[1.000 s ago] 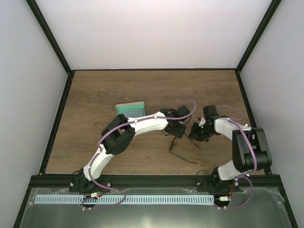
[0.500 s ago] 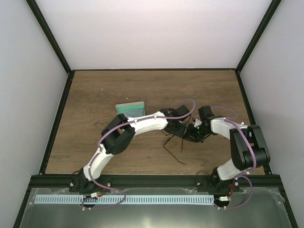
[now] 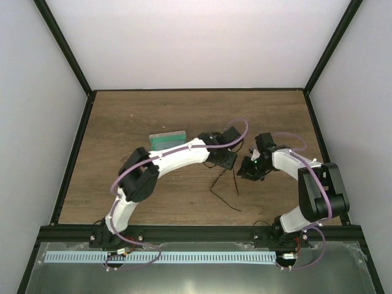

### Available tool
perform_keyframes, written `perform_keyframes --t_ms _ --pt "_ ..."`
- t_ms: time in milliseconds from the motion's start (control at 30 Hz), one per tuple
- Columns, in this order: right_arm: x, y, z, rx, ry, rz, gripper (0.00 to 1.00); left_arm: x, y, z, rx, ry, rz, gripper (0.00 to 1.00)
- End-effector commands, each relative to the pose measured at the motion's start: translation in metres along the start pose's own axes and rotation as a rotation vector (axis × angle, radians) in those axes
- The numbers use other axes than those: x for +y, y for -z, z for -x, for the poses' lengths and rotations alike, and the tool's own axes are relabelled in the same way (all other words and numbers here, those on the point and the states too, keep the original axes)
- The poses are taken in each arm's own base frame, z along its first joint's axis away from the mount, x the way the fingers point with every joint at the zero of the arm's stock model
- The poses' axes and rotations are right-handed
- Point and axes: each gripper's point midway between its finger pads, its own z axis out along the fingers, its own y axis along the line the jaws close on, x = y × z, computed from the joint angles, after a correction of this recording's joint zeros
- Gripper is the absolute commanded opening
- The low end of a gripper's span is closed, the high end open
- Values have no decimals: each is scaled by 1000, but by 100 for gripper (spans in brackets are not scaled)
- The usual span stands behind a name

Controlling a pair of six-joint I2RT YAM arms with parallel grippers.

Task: Organize the sunglasses
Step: Fold the sunglasses at the center of the board.

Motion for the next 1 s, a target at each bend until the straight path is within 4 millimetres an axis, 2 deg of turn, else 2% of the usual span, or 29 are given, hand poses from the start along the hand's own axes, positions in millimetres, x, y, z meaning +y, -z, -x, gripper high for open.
perform_keyframes --t_ms 0,67,133,167,233,300,433,467,567,700,967 --pt "19 15 16 -57 57 31 30 12 65 27 -146 -10 37 59" --pt "21 14 19 -57 61 38 34 19 78 29 -205 0 52 62" --pt "23 14 22 -60 62 38 33 32 80 20 -219 13 81 63" --pt "24 15 24 -64 65 38 28 40 76 12 -206 18 104 61" --pt "24 15 26 -67 67 32 21 58 60 -11 -147 18 162 50" --pt "24 14 26 -63 67 30 18 67 45 -35 -93 10 176 40" --pt "30 14 20 -50 93 38 19 69 20 -66 -17 12 137 37" --pt "33 14 19 -49 102 40 24 70 14 -72 -1 12 135 37" --pt "42 13 14 -48 134 28 66 69 -1 -83 46 7 125 37" --pt "60 10 7 -53 183 18 97 62 -8 -89 72 12 86 37" --pt "75 -2 -3 -30 218 -6 100 49 -10 -96 94 46 10 37"
